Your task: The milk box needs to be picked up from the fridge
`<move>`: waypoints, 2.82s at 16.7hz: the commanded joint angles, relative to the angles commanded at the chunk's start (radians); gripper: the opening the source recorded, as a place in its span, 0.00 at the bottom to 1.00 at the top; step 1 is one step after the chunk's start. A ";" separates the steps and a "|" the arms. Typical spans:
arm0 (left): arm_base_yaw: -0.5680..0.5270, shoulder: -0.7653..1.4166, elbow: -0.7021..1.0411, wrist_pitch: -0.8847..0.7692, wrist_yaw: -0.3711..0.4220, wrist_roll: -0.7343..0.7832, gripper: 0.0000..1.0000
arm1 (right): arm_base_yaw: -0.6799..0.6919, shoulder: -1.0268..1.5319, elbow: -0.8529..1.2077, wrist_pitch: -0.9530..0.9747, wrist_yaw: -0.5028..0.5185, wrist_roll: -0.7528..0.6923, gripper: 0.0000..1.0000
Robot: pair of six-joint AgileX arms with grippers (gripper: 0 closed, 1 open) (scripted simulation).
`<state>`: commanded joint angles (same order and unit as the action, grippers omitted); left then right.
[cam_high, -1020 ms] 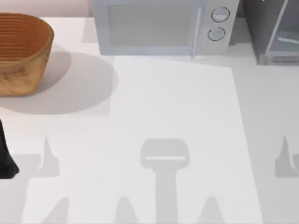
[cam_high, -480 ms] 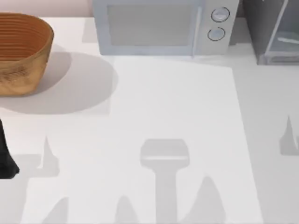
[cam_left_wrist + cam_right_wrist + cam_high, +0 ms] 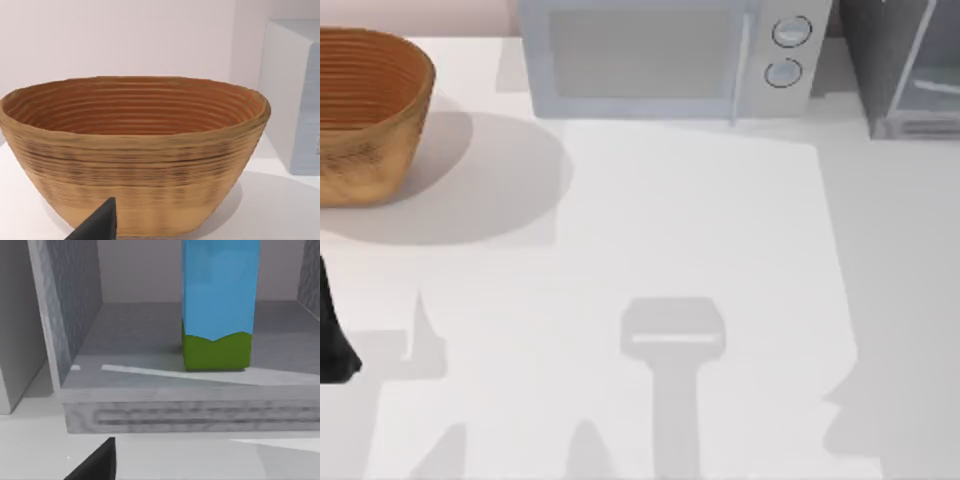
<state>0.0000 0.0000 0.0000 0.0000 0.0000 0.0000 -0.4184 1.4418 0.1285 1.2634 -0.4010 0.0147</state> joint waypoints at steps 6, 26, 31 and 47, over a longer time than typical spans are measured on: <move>0.000 0.000 0.000 0.000 0.000 0.000 1.00 | -0.103 0.324 0.048 0.320 -0.101 0.003 1.00; 0.000 0.000 0.000 0.000 0.000 0.000 1.00 | 0.097 0.667 0.738 -0.004 0.112 -0.008 1.00; 0.000 0.000 0.000 0.000 0.000 0.000 1.00 | 0.176 0.747 0.937 -0.145 0.194 -0.010 1.00; 0.000 0.000 0.000 0.000 0.000 0.000 1.00 | 0.206 0.906 1.250 -0.301 0.226 -0.012 1.00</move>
<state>0.0000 0.0000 0.0000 0.0000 0.0000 0.0000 -0.2121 2.3477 1.3790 0.9621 -0.1751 0.0029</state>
